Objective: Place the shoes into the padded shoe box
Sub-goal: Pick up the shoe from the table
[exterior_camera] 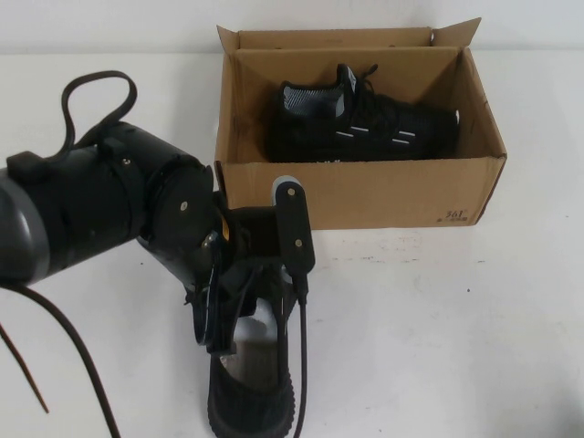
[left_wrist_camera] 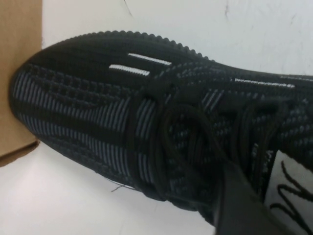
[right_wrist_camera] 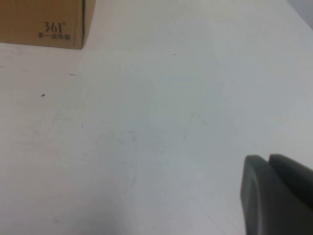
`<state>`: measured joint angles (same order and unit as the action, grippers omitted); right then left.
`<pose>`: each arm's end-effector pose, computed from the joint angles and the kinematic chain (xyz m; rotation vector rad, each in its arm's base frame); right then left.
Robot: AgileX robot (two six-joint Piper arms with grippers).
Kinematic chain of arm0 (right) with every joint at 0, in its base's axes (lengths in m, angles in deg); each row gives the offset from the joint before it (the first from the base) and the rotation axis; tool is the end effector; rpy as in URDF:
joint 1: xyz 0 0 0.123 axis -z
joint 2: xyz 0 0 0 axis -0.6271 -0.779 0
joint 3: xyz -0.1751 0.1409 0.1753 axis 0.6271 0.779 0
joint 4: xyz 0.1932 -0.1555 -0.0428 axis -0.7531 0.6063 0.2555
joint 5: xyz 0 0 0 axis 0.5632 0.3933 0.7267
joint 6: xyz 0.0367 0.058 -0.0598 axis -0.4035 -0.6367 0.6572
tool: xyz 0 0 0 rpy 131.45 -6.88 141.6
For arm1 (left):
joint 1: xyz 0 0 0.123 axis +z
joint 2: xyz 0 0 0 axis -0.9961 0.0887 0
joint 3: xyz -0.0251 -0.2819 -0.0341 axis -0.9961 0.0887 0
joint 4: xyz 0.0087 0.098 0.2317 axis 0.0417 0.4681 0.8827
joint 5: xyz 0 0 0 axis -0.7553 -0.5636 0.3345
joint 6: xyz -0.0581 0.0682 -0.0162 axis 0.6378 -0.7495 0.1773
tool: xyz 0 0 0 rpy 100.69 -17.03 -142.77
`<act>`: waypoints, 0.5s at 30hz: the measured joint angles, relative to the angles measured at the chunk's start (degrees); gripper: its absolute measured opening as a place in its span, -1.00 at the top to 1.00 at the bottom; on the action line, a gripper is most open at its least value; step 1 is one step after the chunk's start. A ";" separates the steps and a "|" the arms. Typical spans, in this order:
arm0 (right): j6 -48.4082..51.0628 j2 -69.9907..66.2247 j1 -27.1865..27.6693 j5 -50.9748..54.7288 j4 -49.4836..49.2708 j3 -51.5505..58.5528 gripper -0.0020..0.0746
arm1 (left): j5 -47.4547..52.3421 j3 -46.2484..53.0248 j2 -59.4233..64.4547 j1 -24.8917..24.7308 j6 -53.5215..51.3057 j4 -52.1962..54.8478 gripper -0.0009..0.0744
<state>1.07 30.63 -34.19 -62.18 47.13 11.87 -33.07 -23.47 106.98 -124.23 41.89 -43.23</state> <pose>0.0519 -0.0032 0.1690 -0.0270 1.9027 -0.1137 0.2525 -0.2035 0.2472 1.8920 2.0276 0.0730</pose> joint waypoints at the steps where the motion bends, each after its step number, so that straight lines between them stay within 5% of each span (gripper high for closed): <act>1: 0.00 0.00 0.00 0.00 0.00 0.00 0.97 | 0.08 0.00 0.00 0.00 0.00 0.00 0.41; 15: 0.00 0.00 0.00 0.00 0.00 0.00 0.97 | 0.84 -0.12 -0.49 0.00 0.00 -0.13 0.94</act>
<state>1.07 30.63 -34.19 -62.18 47.13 11.87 -32.24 -23.59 106.48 -124.23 41.89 -43.36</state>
